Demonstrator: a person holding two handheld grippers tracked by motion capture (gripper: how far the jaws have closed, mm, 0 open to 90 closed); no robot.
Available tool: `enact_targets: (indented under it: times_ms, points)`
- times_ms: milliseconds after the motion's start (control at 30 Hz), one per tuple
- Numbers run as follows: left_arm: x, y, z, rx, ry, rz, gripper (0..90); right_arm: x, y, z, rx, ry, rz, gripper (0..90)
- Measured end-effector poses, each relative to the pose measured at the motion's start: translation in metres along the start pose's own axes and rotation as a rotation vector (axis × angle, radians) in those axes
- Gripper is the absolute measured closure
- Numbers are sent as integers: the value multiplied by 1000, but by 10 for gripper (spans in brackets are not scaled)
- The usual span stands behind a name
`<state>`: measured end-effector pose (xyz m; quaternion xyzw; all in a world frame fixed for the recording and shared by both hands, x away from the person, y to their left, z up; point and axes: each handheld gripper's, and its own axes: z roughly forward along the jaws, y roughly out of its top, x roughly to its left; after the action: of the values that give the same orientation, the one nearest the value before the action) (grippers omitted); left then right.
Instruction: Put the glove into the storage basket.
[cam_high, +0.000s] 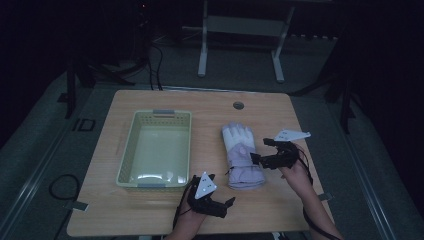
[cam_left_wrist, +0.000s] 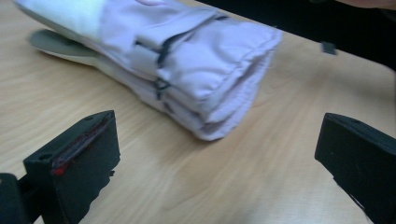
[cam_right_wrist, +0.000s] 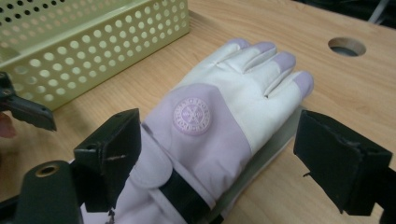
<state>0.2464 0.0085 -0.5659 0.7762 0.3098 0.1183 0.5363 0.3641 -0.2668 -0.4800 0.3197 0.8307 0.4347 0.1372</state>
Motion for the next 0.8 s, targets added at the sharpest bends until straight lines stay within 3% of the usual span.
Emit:
enact_targets:
  times_ms: [133, 233, 300, 400, 500, 600, 700, 733, 800]
  points:
    - [-7, 13, -2, -18, -70, -10, 2, -6, -1, -7, 5, -3, 30, 134]
    - [-12, 26, -3, -13, -69, -29, 2, -9, -1, -11, -12, -12, 51, 116]
    - [-13, 35, -3, -40, -68, -35, 2, -9, -1, -13, -20, -15, 38, 112]
    - [-11, 58, -3, -71, -26, -20, 2, -10, -1, -13, -24, -21, 30, 156]
    - [-3, 80, 0, -80, 0, -39, 2, -11, 0, -13, -22, -26, 19, 313]
    - [9, 103, 10, -48, 71, -47, 2, -12, 2, -9, -13, -40, 19, 408]
    - [23, 116, 22, -12, 91, -110, 3, -15, 3, -3, -8, -40, 41, 430]
    - [29, 120, 28, 10, 119, -139, 10, -16, 3, -1, -7, -48, 41, 435]
    - [38, 121, 39, 30, 153, -164, 157, -17, 2, 4, 0, -49, 47, 434]
